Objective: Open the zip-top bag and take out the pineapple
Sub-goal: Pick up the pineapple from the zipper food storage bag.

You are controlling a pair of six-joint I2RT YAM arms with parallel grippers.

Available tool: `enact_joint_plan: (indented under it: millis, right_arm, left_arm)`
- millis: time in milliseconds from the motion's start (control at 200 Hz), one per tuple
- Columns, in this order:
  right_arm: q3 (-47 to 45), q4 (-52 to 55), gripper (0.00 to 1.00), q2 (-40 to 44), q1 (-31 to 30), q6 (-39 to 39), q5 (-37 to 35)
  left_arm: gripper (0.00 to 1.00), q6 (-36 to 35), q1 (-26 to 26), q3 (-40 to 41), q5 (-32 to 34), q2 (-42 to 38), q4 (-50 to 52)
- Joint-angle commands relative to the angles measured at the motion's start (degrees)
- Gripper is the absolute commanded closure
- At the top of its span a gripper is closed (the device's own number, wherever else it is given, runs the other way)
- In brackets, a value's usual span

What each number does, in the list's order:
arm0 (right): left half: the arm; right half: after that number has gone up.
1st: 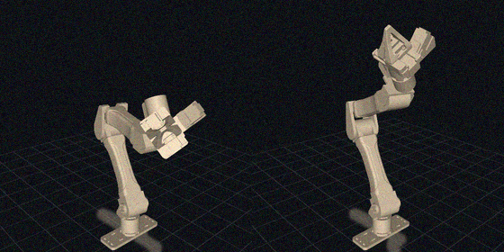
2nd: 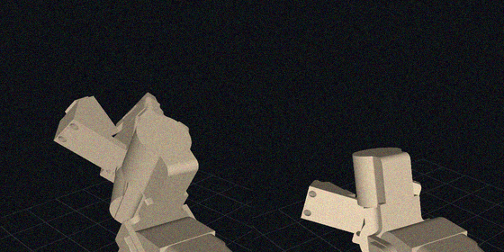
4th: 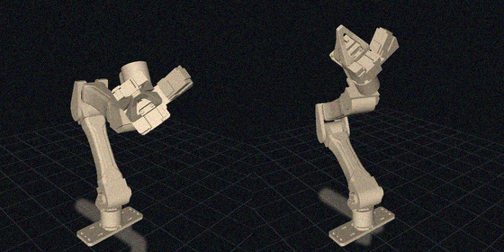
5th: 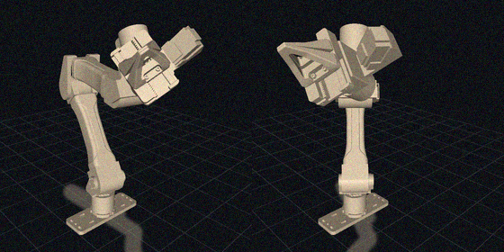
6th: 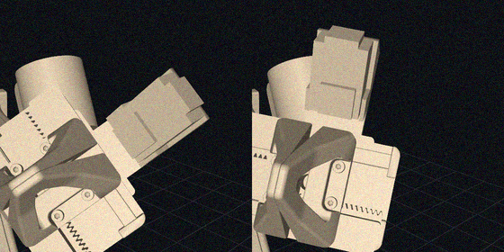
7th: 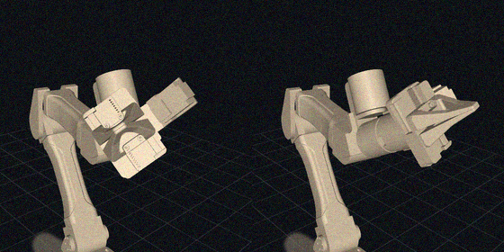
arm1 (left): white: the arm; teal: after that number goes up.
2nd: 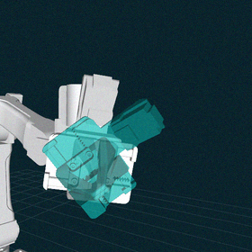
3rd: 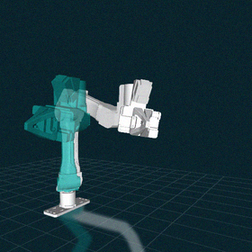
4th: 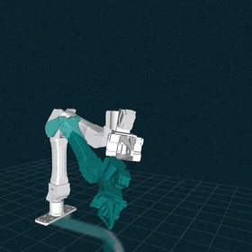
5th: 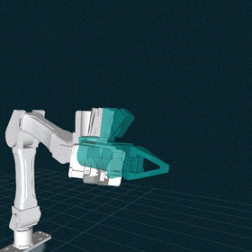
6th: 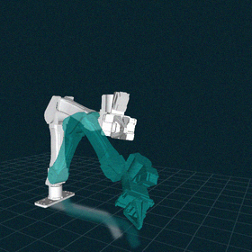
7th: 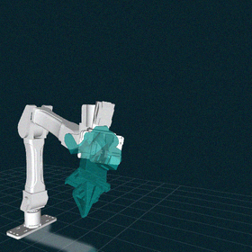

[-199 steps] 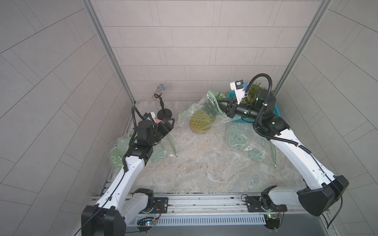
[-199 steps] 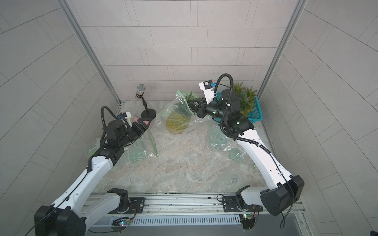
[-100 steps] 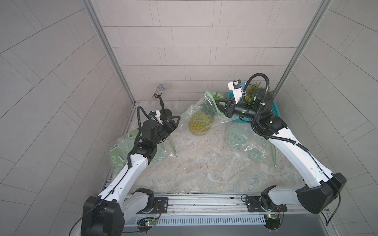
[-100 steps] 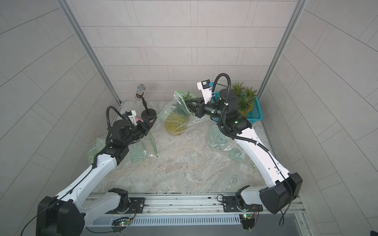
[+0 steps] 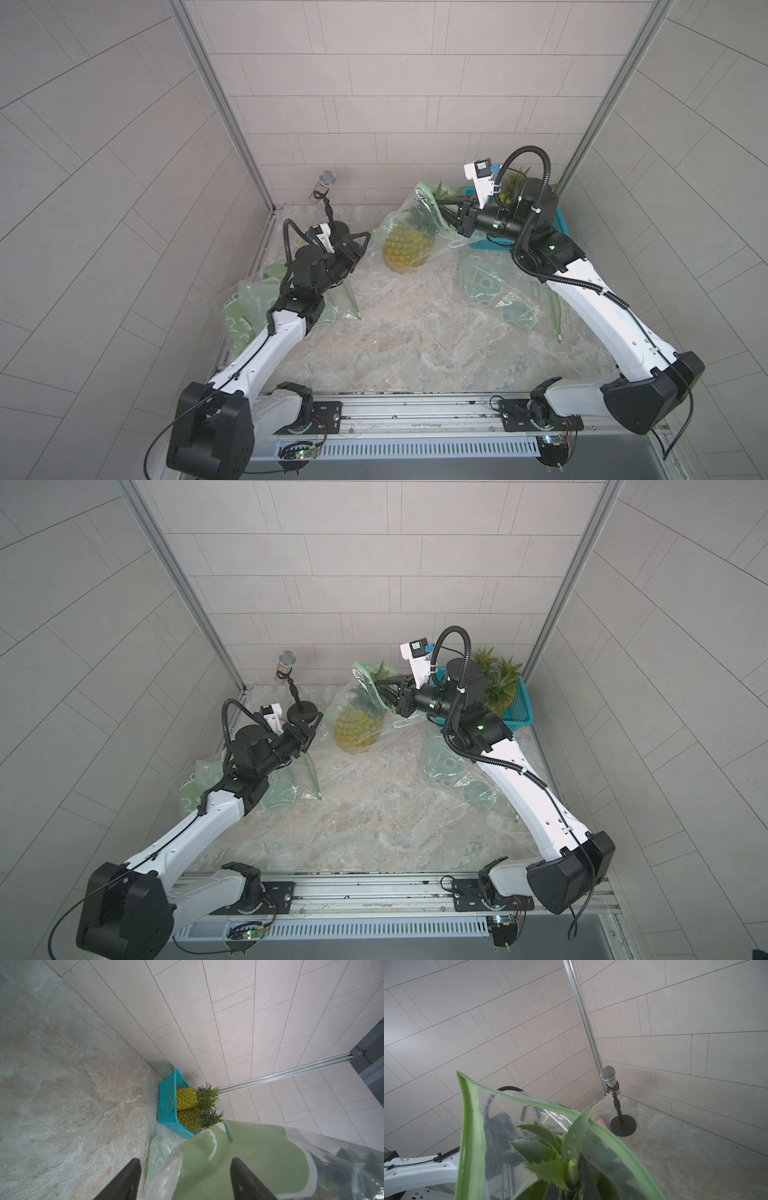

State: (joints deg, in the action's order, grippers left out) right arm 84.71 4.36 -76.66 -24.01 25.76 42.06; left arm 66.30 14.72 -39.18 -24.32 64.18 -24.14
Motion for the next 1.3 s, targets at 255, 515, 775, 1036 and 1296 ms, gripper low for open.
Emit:
enact_joint_plan:
  millis: [255, 515, 775, 1036, 1296]
  right_arm:
    - [3.44, -11.17, 1.00, 0.17, -0.34, 3.39, 0.48]
    - [2.70, -10.94, 1.00, 0.46, -0.34, 3.07, 0.48]
    - [1.92, -9.75, 1.00, 1.38, -0.32, 1.76, 0.39]
    - [1.10, -7.34, 1.00, 2.58, -0.22, -0.50, -1.19]
    - [-1.00, -7.47, 1.00, 4.37, -0.01, -1.85, -2.70]
  left_arm:
    - [0.27, 7.30, 0.89, 0.96, 1.20, -1.42, -7.44]
    - [0.47, 8.57, 0.92, 0.38, 0.64, -1.52, -9.15]
    - [0.86, 6.71, 0.95, 0.14, -1.45, -0.56, -9.04]
    - [1.00, -0.23, 0.91, -1.56, -3.18, -1.10, -2.01]
    - [1.00, -19.47, 0.81, -4.99, 1.87, -5.67, 18.50]
